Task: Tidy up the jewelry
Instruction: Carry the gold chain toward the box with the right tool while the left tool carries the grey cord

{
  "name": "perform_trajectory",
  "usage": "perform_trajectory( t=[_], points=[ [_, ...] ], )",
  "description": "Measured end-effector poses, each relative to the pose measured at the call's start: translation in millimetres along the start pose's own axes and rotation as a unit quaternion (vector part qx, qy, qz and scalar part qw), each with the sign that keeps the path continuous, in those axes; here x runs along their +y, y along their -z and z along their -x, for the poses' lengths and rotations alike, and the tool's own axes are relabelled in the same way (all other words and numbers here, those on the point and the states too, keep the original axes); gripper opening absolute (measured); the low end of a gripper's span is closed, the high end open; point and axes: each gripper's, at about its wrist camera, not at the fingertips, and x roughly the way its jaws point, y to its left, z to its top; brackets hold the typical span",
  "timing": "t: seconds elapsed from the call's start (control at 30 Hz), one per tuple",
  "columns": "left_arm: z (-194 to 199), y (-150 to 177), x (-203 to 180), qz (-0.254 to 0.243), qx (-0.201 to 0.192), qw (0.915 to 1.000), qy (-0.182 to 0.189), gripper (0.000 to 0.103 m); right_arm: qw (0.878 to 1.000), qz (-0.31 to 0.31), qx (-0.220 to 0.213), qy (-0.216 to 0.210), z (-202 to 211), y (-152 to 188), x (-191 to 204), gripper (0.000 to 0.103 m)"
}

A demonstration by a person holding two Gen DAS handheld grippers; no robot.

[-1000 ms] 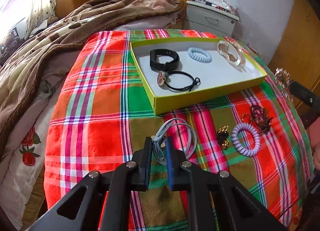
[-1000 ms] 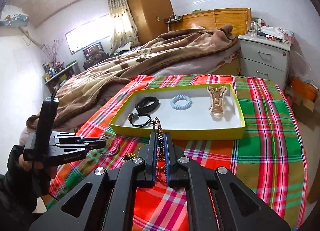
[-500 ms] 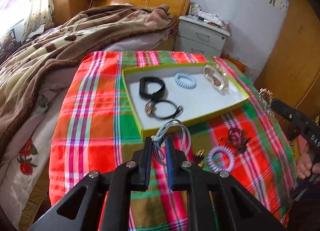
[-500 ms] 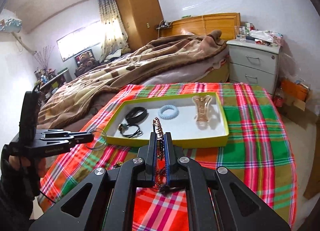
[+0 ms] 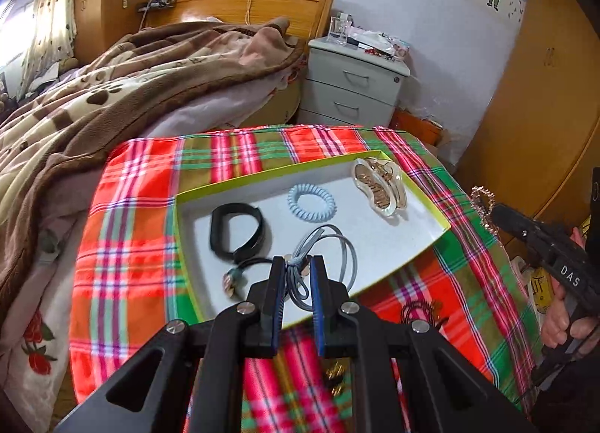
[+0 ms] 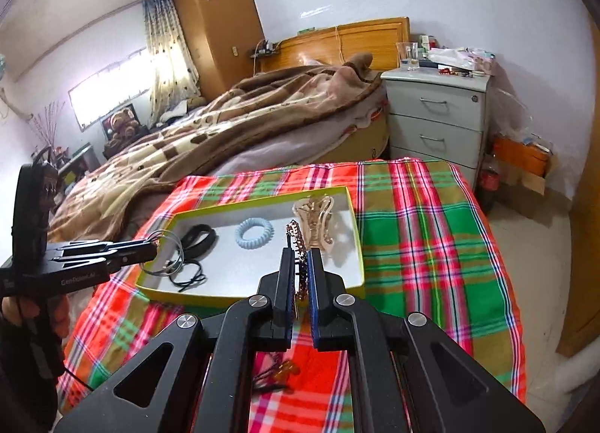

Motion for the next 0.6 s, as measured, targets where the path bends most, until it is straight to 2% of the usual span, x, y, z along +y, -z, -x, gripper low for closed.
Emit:
perform_trajectory(
  t=[0.17,0.6],
  points=[
    [-26,-10,-2,0.013,0.021,0.9996,0.016,0.014,0.999,-0.030,0.039,0.021,-27,-9,-15,0.007],
    [-75,-12,5,0.038,0.057,0.9973,0.024,0.014,0.994,-0.064,0.072,0.059,-68,-7,-24,0.007]
  ],
)
